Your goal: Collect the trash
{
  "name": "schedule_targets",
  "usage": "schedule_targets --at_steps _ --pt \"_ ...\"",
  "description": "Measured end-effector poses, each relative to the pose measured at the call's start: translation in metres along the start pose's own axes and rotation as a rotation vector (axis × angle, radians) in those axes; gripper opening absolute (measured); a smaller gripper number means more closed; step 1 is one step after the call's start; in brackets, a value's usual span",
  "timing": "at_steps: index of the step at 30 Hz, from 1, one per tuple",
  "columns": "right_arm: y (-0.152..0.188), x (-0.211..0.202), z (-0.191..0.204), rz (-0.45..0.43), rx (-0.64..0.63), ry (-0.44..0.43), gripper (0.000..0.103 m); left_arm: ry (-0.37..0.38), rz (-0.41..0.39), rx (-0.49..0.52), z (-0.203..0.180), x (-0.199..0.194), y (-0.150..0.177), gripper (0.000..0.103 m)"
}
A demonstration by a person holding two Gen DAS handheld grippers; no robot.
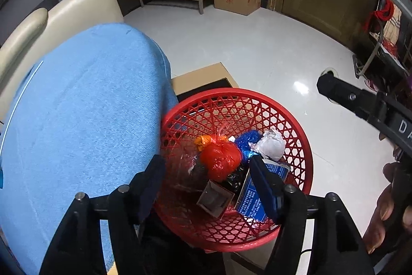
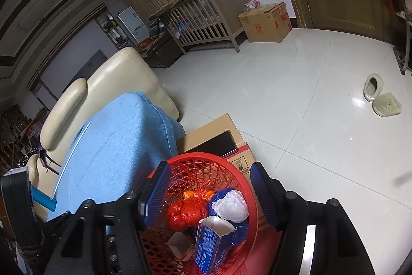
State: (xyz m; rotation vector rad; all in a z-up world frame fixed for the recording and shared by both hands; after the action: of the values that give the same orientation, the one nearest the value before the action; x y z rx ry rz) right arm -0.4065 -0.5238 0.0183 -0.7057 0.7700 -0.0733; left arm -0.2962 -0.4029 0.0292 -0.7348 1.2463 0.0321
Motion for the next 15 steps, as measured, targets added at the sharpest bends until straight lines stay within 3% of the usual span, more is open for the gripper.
schedule_targets --at_steps 15 --pt "0.012 0.010 0.021 0.040 -0.060 0.033 0.070 -0.055 -0.045 -0.088 0.044 -0.013 0.008 0.072"
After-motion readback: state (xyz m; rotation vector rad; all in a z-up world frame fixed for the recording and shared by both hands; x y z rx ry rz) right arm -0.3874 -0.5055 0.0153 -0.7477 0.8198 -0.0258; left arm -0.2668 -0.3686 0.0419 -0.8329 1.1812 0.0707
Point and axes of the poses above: each gripper's, at about its wrist camera, not at the fingertips, and x roughly the way its jaws point, z to its left, y to its underside, the point moved 4 cm from there along x, roughly the way its jaws point, and after that the axes turned 5 degrees about -y, right-handed, at the moved point
